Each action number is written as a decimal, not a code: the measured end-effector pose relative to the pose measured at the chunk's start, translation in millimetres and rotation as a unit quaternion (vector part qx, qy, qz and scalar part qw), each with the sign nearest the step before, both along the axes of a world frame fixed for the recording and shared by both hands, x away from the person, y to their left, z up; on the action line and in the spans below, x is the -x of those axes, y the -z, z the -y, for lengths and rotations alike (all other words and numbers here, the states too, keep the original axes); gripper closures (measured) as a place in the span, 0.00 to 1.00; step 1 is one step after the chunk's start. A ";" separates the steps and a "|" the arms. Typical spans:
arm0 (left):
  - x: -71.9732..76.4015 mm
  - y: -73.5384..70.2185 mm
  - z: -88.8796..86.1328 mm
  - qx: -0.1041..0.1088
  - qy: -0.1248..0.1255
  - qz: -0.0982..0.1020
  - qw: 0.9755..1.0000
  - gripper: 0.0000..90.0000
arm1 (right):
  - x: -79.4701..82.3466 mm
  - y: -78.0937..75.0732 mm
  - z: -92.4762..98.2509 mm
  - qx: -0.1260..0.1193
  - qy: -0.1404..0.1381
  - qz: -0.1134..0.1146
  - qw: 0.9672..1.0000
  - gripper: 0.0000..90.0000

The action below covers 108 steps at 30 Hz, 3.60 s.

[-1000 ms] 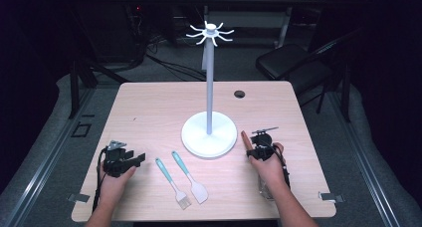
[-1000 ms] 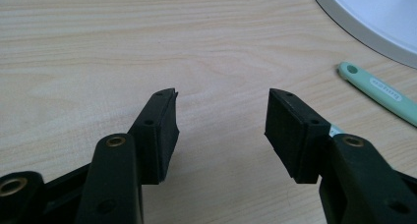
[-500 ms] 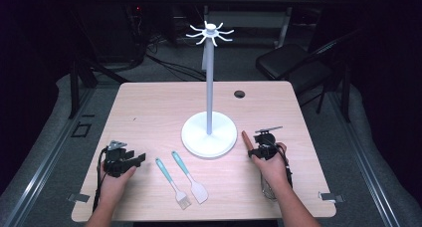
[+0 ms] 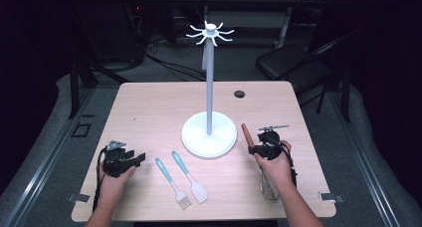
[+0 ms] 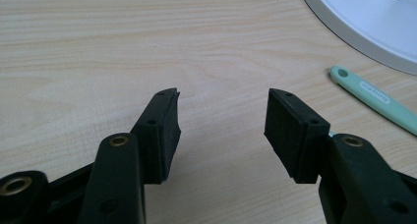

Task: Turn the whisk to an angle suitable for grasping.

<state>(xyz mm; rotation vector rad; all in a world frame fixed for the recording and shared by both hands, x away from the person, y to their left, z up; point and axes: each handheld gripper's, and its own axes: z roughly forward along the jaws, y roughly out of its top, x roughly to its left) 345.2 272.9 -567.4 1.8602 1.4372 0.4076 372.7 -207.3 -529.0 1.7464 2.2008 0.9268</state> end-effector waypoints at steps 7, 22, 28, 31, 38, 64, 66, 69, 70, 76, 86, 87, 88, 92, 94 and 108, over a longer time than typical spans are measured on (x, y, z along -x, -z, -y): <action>0.2 -0.7 1.3 0.000 0.003 0.001 1.000 0.52 | 6.3 -13.2 3.3 -0.015 -0.011 0.028 0.999 0.81; 1.0 -2.1 2.3 0.000 0.006 0.008 1.000 0.52 | 33.0 -30.5 6.1 -0.031 -0.039 0.115 0.992 0.81; 1.7 -2.9 2.3 0.002 0.008 0.010 1.000 0.53 | 42.3 -30.6 9.4 -0.046 -0.045 0.160 0.985 0.81; 2.4 -4.1 2.3 0.001 0.011 0.010 1.000 0.53 | 46.6 -30.6 10.9 -0.054 -0.050 0.177 0.981 0.81; 4.9 -12.6 7.1 0.012 0.026 0.024 0.999 0.54 | 48.0 -34.6 10.2 -0.071 -0.077 0.200 0.974 0.81; 10.5 -98.9 117.8 0.124 0.213 0.094 0.965 0.51 | 58.7 -44.5 -34.7 -0.098 -0.172 0.247 0.949 0.81; 9.1 -103.0 130.5 0.132 0.230 0.091 0.960 0.51 | 59.8 -42.6 -38.9 -0.095 -0.179 0.246 0.948 0.81; 7.2 -103.9 148.6 0.131 0.247 0.086 0.956 0.50 | 60.8 -40.2 -43.5 -0.092 -0.185 0.246 0.947 0.81; 6.5 -103.4 153.9 0.131 0.251 0.084 0.955 0.50 | 61.2 -39.4 -45.1 -0.093 -0.185 0.246 0.947 0.81; 3.6 -103.5 175.0 0.151 0.266 0.080 0.949 0.50 | 64.0 -36.6 -51.5 -0.080 -0.195 0.250 0.945 0.81; -0.5 -103.5 194.0 0.171 0.273 0.067 0.944 0.56 | 66.1 -35.3 -56.8 -0.080 -0.201 0.254 0.943 0.81; -1.1 -102.9 194.8 0.173 0.274 0.063 0.944 0.56 | 66.1 -35.3 -56.8 -0.080 -0.201 0.254 0.943 0.81; -1.5 -102.2 195.7 0.173 0.274 0.062 0.944 0.56 | 66.1 -35.2 -57.1 -0.079 -0.202 0.254 0.943 0.81; -2.7 -100.4 198.8 0.175 0.275 0.056 0.944 0.58 | 66.4 -34.7 -59.0 -0.074 -0.206 0.257 0.942 0.81; -3.3 -99.9 199.9 0.177 0.277 0.054 0.943 0.60 | 66.8 -34.9 -59.6 -0.073 -0.205 0.258 0.941 0.81; -3.6 -104.1 201.9 0.200 0.278 0.053 0.938 0.72 | 66.0 -37.4 -57.0 -0.098 -0.204 0.261 0.939 0.81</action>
